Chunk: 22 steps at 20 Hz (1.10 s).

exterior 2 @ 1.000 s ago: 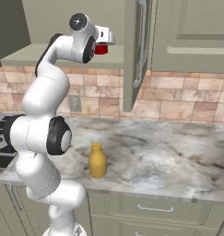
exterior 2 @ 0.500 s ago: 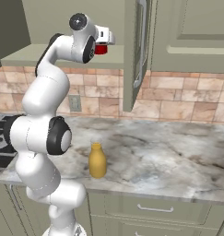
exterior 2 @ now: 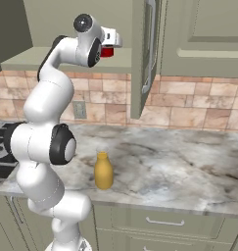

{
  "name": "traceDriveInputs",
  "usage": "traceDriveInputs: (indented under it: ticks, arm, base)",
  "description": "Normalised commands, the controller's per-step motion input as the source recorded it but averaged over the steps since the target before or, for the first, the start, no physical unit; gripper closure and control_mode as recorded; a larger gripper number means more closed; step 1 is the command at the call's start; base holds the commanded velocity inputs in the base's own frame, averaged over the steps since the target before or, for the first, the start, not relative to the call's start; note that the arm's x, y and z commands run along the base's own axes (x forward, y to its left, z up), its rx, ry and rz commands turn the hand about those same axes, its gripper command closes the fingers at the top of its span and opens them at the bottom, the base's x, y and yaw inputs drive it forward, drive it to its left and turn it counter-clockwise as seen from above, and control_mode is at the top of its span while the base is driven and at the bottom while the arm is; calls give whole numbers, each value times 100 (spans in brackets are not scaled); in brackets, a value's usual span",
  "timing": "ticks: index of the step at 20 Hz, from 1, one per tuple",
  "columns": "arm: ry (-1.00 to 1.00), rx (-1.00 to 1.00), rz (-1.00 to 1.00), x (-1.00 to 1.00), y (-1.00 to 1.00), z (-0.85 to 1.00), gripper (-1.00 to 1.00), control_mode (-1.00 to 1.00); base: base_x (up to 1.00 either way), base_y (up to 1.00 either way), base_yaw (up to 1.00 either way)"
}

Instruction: There is a tray on the dining counter. Grab the cup, mug, and pitcher and place them on the tray. The pitcher may be placed next to the tray if it cannot fit the tray.

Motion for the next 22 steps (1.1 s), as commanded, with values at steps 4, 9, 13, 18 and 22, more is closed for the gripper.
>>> traceDriveInputs:
  ticks: [4, 9, 13, 18, 22]
  arm:
    - [0, 0, 0, 0, 0, 0, 100, -100]
    - [0, 0, 0, -3, -1, 8, 100, -100]
    - [0, 0, 0, -34, 0, 18, 100, -100]
    - [0, 0, 0, -60, 0, 2, 100, -100]
    - [0, 0, 0, -86, 0, 0, 100, -100]
  base:
    - [0, 0, 0]
    - [0, 0, 0]
    - [0, 0, 0]
    - [0, 0, 0]
    - [0, 0, 0]
